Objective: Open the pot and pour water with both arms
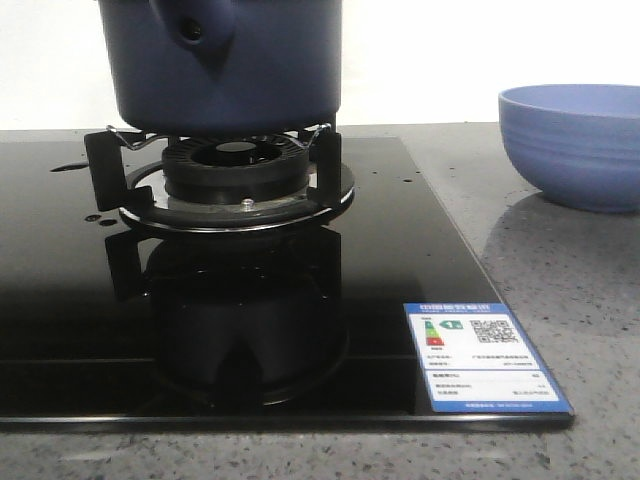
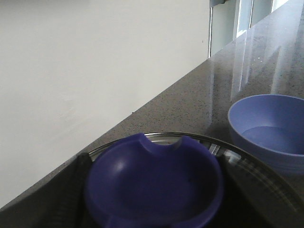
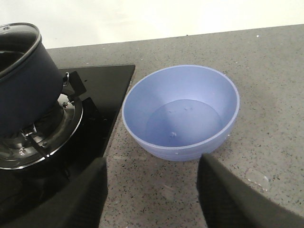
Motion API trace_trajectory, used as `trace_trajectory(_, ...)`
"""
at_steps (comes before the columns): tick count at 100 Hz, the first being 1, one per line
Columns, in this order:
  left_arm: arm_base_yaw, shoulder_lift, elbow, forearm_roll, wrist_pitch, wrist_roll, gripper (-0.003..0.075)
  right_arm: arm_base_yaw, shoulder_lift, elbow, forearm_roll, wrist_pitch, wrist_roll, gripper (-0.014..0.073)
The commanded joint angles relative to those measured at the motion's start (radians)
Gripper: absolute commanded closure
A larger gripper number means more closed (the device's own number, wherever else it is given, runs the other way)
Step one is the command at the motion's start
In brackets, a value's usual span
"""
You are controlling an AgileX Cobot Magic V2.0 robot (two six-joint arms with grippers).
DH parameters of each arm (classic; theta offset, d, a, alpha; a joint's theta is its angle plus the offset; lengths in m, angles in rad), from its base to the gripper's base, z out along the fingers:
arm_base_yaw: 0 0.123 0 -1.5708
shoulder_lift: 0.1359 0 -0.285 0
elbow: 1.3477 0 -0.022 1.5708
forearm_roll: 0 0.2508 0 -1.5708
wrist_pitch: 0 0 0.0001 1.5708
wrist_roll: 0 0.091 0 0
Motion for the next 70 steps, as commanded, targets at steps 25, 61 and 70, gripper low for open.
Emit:
trace_trajectory(25, -0.003, -0.001, -0.033, -0.072, 0.051, -0.003, 0.0400, 0.002, 0.013, -0.033, 0.000, -0.080, -0.009, 0.0215)
trace_trajectory(61, -0.003, -0.001, -0.033, -0.076, 0.053, -0.003, 0.0533, 0.002, 0.013, -0.033, 0.000, -0.077, -0.009, 0.0215)
trace_trajectory(70, -0.003, -0.001, -0.033, -0.076, 0.053, -0.003, 0.0533, 0.002, 0.013, -0.033, 0.000, -0.077, -0.009, 0.0215)
